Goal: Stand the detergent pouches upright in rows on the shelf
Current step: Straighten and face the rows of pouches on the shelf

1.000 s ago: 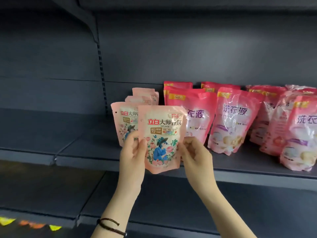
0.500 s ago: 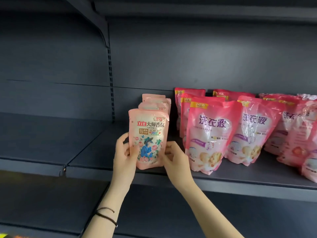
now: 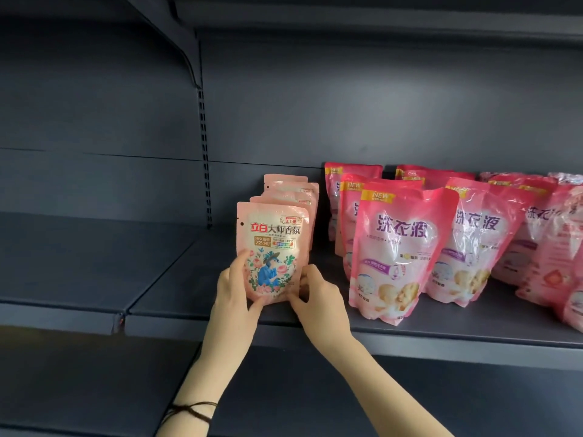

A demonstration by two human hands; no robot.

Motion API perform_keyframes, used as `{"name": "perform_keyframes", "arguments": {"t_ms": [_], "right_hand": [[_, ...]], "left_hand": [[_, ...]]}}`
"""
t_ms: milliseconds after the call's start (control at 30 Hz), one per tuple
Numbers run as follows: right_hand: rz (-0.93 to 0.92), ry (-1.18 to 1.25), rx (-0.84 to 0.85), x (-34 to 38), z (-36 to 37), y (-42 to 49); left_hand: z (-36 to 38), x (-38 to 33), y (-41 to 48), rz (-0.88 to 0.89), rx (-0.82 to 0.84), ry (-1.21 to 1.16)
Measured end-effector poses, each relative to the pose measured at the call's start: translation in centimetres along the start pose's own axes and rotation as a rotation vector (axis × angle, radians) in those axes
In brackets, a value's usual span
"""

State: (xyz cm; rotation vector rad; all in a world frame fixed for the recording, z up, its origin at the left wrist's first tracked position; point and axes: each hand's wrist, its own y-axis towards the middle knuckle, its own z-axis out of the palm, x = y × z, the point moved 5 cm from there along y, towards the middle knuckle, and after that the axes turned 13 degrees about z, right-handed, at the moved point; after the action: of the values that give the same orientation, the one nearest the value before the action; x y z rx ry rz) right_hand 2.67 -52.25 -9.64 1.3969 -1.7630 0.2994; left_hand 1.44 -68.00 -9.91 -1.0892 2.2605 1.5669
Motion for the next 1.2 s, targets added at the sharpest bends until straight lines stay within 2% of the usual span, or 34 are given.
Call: {"name": "perform_keyframes", "arguments": {"t_ms": [233,467,600,667,800,933,1033,1200], "right_hand": [[-0.063,-0.101,0.046,0.0,-1.5,0.0],[-0.272,-0.472,0.073,0.8,-4.5,-0.9],[-0.374,-0.637,0.030,-0.2,-6.6,-1.7],[-0.354,-0.675,0.049,-0.9,-8.1,-1.9],[-0.389,-0.662,0.118,-1.5,-10.8,-2.5],[-0.396,-0.633,0.144,-2.2,-13.8,-3.4],[-0.408,-0.673,0.114,-4.0,-17.3,-4.3],[-0.421,-0.878,0.059,-10.6,-25.4,-5.8]], "left_hand": [[-0.5,0.2,-0.3,0.037,0.085,0.069],[-1.9,-1.5,0.9,0.189,0.235,0.574],[-2.8,-3.2,1.7,0.304,0.217,0.817],[-2.9,-4.0,1.8,0.259,0.218,0.852],[-2.5,-5.1,1.0,0.060,0.278,0.887],[-2.0,-7.8,-0.1,0.010,0.313,0.978],[0.3,-12.1,-0.8,0.088,0.355,1.040],[8.8,-21.0,-2.6,0.325,0.492,0.909]]}}
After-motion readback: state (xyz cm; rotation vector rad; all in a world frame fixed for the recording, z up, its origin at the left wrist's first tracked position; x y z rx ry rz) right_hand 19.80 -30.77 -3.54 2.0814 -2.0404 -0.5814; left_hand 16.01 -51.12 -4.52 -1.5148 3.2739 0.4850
